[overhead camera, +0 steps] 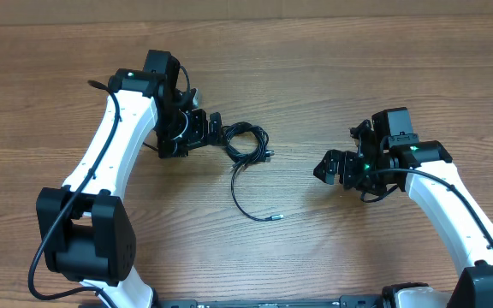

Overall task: Untangle cables
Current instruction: 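Lower the left gripper onto the left side of the black coil, then grasp the coil with the left gripper and lift it upward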

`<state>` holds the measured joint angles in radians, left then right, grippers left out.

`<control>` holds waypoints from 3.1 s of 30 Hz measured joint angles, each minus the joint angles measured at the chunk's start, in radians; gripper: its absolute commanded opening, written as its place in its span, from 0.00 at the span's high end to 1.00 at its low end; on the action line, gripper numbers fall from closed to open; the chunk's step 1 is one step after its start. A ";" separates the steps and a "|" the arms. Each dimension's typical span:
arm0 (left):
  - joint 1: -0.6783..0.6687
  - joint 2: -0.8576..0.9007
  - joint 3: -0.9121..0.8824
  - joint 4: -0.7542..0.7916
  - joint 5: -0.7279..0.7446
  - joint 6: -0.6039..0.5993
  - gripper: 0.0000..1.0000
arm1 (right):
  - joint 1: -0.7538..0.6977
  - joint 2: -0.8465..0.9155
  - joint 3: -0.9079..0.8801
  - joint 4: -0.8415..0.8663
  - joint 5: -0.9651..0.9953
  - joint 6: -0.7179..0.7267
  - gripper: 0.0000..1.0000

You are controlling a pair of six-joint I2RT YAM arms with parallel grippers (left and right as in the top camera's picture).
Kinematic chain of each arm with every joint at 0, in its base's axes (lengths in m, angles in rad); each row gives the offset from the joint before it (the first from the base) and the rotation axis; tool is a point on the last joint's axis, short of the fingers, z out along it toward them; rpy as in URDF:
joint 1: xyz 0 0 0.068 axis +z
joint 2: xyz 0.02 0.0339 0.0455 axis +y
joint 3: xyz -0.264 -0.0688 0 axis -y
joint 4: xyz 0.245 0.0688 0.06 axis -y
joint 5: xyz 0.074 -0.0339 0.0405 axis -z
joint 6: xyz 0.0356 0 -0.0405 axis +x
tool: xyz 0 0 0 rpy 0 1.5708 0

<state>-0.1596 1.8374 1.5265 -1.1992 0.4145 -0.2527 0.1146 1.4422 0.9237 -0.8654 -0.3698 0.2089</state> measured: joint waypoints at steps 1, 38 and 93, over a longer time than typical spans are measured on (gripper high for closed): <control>0.000 0.000 0.000 0.000 0.000 0.000 0.01 | 0.000 0.000 0.000 0.000 0.000 0.000 0.00; 0.000 0.000 0.000 0.000 0.000 0.000 0.00 | 0.000 0.000 0.000 0.000 0.000 0.000 0.00; -0.038 0.000 -0.025 0.249 -0.125 -0.146 0.64 | 0.000 0.000 0.000 0.001 0.000 0.000 0.00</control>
<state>-0.1978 1.8374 1.5017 -0.9504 0.2897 -0.3985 0.1150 1.4422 0.9237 -0.8642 -0.3698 0.2092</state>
